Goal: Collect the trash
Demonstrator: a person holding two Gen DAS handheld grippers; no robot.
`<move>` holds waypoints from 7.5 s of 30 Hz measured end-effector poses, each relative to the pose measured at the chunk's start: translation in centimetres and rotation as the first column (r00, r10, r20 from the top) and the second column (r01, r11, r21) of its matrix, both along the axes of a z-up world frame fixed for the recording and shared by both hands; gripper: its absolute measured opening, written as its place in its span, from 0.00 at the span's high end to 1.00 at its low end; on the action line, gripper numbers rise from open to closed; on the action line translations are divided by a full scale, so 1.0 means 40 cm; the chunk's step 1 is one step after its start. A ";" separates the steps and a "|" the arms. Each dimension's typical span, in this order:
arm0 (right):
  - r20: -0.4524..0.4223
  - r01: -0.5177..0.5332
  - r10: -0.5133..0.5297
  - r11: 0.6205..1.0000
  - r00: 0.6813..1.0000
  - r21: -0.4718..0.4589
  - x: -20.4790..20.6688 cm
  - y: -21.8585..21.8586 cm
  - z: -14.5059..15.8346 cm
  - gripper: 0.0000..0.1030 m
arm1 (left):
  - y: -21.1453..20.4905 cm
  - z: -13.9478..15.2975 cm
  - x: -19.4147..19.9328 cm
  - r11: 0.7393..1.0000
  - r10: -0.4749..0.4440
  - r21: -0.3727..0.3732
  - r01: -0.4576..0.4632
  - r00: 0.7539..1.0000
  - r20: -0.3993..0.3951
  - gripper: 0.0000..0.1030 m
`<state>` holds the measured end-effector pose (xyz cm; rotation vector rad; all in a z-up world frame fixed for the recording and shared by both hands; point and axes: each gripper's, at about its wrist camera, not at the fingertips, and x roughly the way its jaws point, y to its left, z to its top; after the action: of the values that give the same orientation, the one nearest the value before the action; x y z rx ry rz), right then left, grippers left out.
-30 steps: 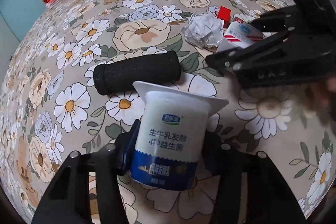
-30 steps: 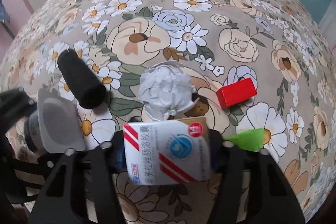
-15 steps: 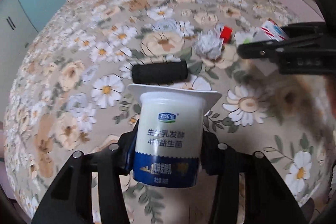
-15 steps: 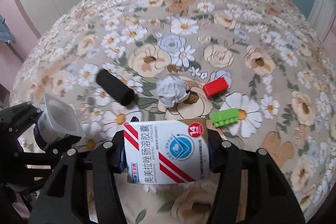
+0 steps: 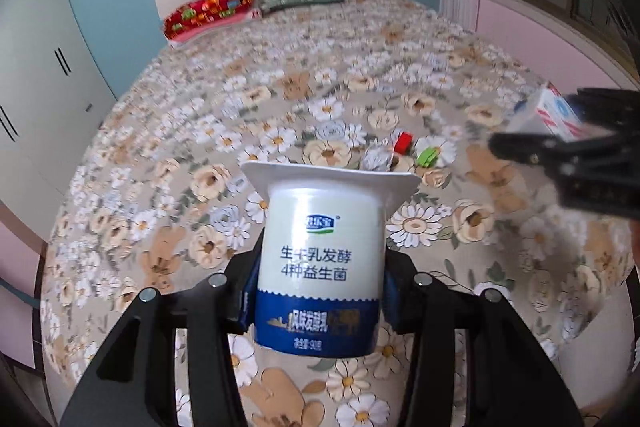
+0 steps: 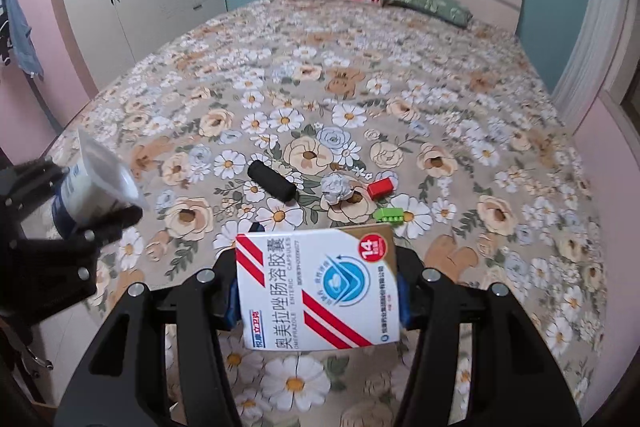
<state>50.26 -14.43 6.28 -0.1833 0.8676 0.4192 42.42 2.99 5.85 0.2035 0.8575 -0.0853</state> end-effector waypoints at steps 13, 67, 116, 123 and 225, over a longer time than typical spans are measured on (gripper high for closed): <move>0.111 0.020 -0.021 1.000 0.994 0.009 -0.288 -0.085 0.192 0.46 | -0.055 0.182 -0.234 1.000 -0.006 0.022 0.004 0.992 0.129 0.52; -0.040 -0.174 0.174 0.985 0.984 -0.018 -0.793 -0.042 -0.139 0.46 | -0.036 -0.190 -0.642 0.997 -0.081 -0.014 0.080 0.990 -0.119 0.52; -0.607 -0.165 0.182 0.983 0.773 0.085 -0.862 0.055 -0.946 0.46 | -0.074 -0.921 -0.681 0.993 -0.083 -0.119 0.004 0.737 -0.671 0.52; -0.659 -0.125 0.147 0.989 0.738 0.081 -0.867 0.055 -1.025 0.46 | -0.068 -0.994 -0.683 0.992 -0.071 -0.122 -0.024 0.700 -0.711 0.52; -0.203 0.028 -0.005 0.993 0.979 0.112 -0.682 -0.153 -0.469 0.24 | 0.015 -0.426 -0.470 0.978 -0.013 -0.199 -0.061 0.936 -0.351 0.15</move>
<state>22.98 -20.55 -12.48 -0.0275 1.0416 0.4760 23.61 3.61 -11.19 -0.0214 1.1996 -0.1911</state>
